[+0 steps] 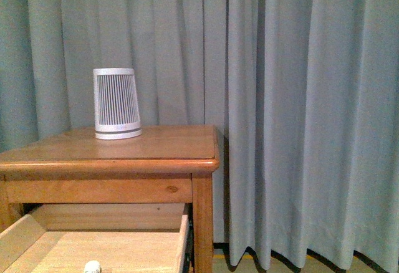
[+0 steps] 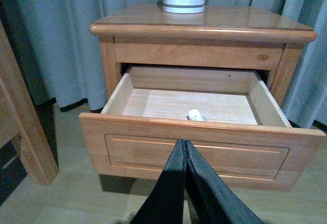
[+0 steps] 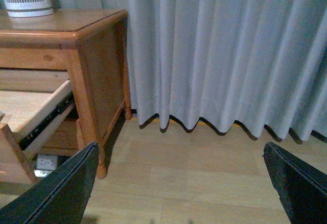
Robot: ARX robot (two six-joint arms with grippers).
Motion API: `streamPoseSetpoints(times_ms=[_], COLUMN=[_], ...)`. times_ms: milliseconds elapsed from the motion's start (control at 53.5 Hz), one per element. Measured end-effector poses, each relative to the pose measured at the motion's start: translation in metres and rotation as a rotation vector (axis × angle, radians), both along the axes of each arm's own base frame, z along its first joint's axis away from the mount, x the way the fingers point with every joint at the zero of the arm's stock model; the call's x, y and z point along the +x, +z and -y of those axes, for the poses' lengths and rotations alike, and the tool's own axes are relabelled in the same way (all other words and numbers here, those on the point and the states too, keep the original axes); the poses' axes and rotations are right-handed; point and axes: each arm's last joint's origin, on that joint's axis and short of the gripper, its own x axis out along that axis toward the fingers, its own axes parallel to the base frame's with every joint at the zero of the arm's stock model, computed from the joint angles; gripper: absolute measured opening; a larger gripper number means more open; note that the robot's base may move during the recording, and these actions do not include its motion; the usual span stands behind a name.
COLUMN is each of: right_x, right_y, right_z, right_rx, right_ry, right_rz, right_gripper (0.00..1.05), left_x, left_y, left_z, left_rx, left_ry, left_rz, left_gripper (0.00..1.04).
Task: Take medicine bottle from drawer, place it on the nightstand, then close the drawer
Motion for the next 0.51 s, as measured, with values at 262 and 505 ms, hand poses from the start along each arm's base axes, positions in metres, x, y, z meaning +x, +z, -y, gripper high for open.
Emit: streamPoseSetpoints(times_ms=[262, 505], right_x=[0.0000, 0.0000], right_y=[0.0000, 0.0000], right_z=[0.0001, 0.0001], right_rx=[0.000, 0.000], right_ry=[-0.004, -0.003], right_rz=[0.000, 0.000], right_gripper=[0.98, 0.98], left_x=[0.0000, -0.0001], left_y=[0.0000, 0.0000], left_z=[0.0001, 0.0000], left_rx=[0.000, 0.000], left_ry=[-0.003, -0.002], left_rz=[0.000, 0.000], left_gripper=[0.51, 0.99])
